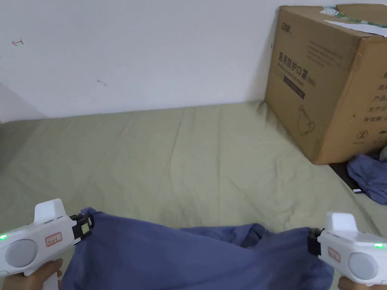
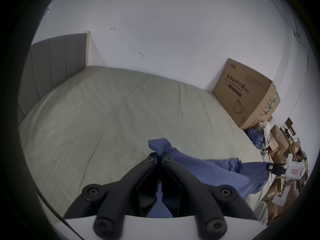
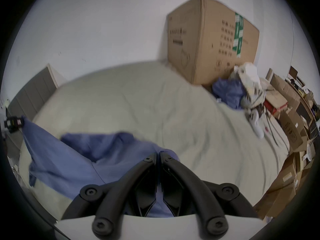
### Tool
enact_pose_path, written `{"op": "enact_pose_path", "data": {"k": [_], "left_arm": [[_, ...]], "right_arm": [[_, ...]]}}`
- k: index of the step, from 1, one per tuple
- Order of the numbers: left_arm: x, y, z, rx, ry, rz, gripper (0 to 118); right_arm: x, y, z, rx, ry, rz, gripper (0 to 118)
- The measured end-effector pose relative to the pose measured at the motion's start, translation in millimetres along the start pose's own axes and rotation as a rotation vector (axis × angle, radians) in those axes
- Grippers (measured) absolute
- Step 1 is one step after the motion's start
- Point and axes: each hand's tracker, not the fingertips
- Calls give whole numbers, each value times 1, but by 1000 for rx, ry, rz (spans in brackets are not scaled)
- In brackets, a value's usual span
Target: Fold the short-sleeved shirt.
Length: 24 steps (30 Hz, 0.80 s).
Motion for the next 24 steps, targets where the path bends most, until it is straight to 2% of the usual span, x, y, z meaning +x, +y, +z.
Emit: {"op": "enact_pose_path", "data": {"k": [3,7,16,24], "left_arm": [[-8,18,12,44,3,4,0],[-16,53,37,124,31,-10,0],[-14,168,89,316,102,-73,0],[0,255,102,444,166,-119,0]], "right_arm": [[-1,38,19,95,30,10,1],[-21,97,51,216,56,51,1],[-64,238,54,469,106,108,1],[-97,342,72,664,85,72,1]]}}
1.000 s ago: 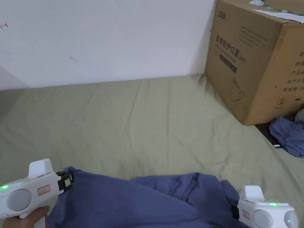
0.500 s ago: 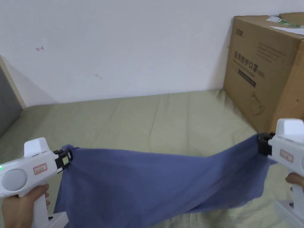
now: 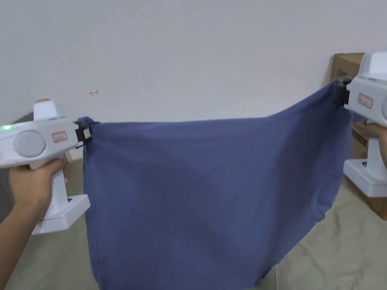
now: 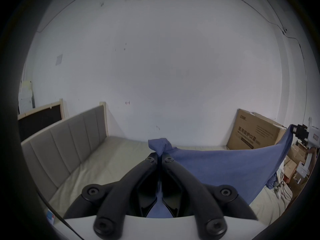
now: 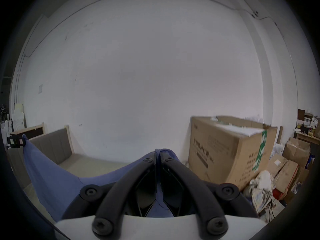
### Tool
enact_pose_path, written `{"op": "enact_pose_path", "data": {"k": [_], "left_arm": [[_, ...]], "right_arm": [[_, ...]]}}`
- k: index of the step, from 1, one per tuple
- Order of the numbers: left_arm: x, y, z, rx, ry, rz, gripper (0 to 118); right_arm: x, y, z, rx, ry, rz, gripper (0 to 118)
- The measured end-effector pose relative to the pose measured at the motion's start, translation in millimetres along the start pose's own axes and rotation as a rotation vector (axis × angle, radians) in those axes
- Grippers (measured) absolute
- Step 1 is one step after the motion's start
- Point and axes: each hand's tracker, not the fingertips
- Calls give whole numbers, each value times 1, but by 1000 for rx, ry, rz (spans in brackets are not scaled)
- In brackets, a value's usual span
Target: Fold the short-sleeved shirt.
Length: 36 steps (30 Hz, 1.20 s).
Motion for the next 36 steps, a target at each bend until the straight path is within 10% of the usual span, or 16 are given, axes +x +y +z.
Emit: {"op": "enact_pose_path", "data": {"k": [15,36], "left_arm": [[33,51,-68,110,30,7,0],[2,-281,-42,-415,1,45,0]], "right_arm": [[-18,51,-5,179,-73,13,1],[34,-281,51,-403,19,-209,1]]}}
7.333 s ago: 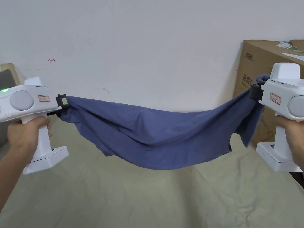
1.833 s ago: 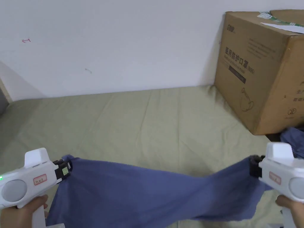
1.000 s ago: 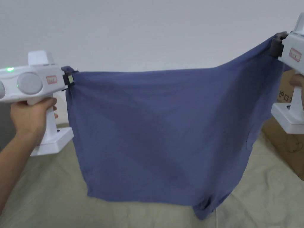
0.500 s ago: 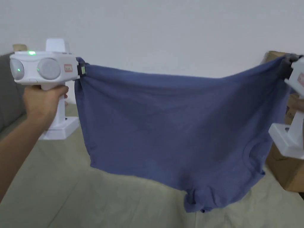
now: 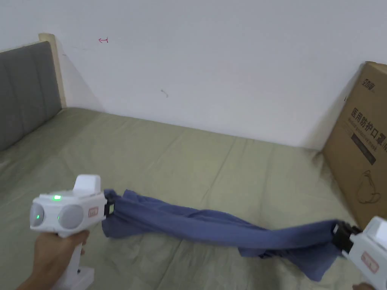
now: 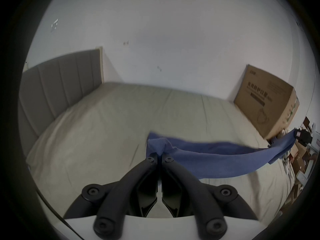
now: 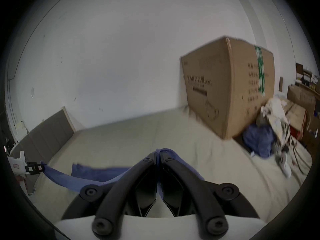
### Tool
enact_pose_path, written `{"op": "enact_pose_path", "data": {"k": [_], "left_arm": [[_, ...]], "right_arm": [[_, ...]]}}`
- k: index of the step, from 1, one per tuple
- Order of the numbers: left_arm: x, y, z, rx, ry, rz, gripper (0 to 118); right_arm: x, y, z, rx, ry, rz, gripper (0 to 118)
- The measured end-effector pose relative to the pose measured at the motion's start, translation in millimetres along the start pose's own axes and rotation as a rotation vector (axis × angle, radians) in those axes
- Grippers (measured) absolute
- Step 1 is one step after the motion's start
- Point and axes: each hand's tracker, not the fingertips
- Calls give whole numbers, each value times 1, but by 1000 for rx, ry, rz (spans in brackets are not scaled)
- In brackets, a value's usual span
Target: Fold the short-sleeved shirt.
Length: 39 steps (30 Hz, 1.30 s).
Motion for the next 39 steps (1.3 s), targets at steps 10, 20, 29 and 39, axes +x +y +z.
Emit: {"op": "enact_pose_path", "data": {"k": [10,20,29,39], "left_arm": [[-25,-127,37,-180,35,45,0],[-51,-179,85,-216,53,129,0],[-73,-189,125,-223,50,156,0],[-64,-218,92,-384,117,64,4]], "right_arm": [[22,-144,77,-267,30,-68,1],[34,-190,147,-320,41,-188,1],[49,-190,192,-327,22,-214,1],[48,-206,150,-595,-115,-191,2]]}}
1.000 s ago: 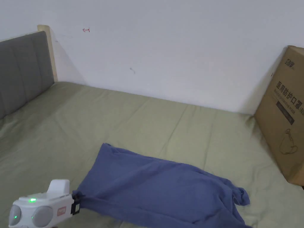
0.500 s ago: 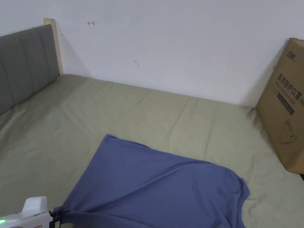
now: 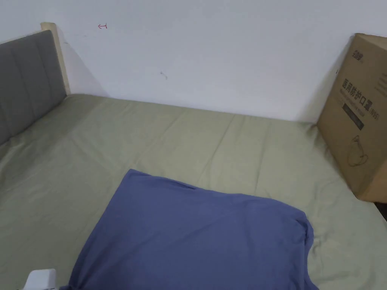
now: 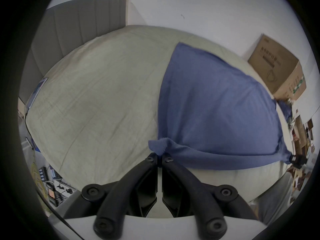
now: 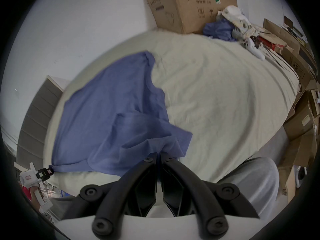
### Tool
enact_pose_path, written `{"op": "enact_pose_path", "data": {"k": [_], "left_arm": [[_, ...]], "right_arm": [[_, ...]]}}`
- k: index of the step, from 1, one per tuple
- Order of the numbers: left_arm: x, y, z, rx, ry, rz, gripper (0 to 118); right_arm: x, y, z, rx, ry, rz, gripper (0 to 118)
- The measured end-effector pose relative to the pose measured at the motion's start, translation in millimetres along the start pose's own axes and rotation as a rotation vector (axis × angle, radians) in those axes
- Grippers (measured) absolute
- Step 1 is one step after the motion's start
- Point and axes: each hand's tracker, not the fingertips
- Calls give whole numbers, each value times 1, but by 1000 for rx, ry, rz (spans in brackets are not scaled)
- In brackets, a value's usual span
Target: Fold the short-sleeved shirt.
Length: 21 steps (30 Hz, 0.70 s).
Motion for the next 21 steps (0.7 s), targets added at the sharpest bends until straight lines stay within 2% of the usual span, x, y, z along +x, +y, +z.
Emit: {"op": "enact_pose_path", "data": {"k": [2,3,4,5,6,7,9,10,15,18,21], "left_arm": [[6,-1,-2,4,11,-9,19],[10,0,2,8,24,-9,30],[12,1,5,16,37,-13,44],[14,1,7,22,47,-19,63],[17,3,11,22,62,-22,84],[18,4,16,28,74,-22,96],[23,10,31,82,59,-32,100],[26,16,41,130,38,-39,100],[47,51,89,325,-9,-42,100],[64,71,121,482,-60,-24,100],[82,84,144,616,-91,-32,100]], "right_arm": [[-4,2,-13,-24,-31,-5,2],[-6,3,-17,-45,-48,5,3],[-9,4,-19,-53,-64,13,3],[-16,2,-17,-46,-65,19,6],[-19,3,-15,-48,-69,27,16],[-22,4,-11,-40,-80,32,34],[-24,10,-3,10,-110,53,72],[-27,15,6,58,-104,65,76],[-64,43,62,306,-68,154,78],[-84,61,94,487,-11,229,78],[-103,72,117,629,26,267,78]]}}
